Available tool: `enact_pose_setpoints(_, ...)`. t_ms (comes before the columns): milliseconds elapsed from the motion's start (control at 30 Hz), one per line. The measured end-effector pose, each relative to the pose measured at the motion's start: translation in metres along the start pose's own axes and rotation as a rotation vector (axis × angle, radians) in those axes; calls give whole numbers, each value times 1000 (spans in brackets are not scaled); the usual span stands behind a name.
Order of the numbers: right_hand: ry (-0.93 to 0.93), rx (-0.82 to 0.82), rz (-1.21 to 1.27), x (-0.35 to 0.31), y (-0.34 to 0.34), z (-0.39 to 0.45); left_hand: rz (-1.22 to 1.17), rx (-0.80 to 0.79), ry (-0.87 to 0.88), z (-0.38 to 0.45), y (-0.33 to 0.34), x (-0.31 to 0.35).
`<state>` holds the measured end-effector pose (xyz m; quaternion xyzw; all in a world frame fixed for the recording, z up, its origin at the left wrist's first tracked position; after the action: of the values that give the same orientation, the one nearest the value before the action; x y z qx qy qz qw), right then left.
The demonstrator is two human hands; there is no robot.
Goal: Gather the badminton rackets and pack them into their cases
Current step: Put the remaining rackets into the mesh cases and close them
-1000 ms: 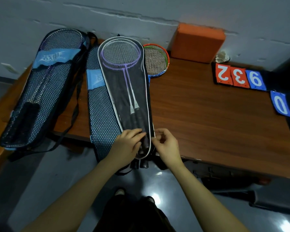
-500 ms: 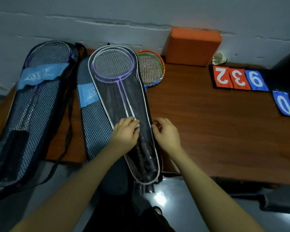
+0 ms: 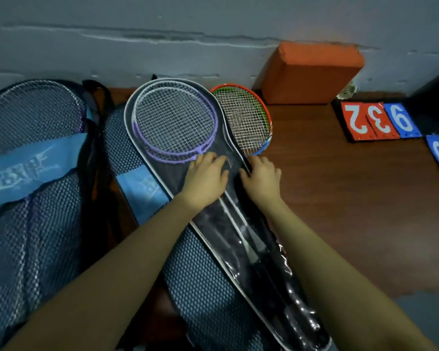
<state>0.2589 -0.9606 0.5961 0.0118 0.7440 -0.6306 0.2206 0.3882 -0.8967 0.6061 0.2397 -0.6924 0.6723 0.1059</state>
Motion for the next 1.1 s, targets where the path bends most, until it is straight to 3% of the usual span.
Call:
enact_pose_setpoints(100, 56, -21, 37, -10, 7, 9, -74, -46, -47, 13, 1, -9)
enact_pose_setpoints(167, 77, 50, 150, -13, 3, 11, -171, -58, -70, 18, 1, -11)
enact_pose_setpoints(233, 24, 129, 300, -18, -6, 7, -305, -21, -77, 21, -3, -13)
enact_pose_setpoints(367, -60, 135, 559, -29, -23, -17, -539, 114, -127, 19, -27, -13)
enact_pose_setpoints(733, -179, -117, 728, -38, -52, -70, -578, 240, -338, -6, -43, -4)
enact_pose_setpoints(900, -190, -155, 727, -25, -52, -85, -766, 197, -450, -18, -33, 0)
enact_pose_setpoints(1100, -166, -204, 875, -16, -60, -91, -932, 295, -412, -39, -46, 12)
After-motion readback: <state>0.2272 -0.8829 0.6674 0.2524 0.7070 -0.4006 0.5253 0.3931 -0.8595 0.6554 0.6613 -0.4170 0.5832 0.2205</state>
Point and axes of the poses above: each hand's wrist, its own z-axis towards the middle knuckle, its own y-axis out of the palm, x = y × z, the point moved 2 cm from there along z, towards the middle knuckle, and after that the axes turned 1 degree about y, right-handed, at the moved point
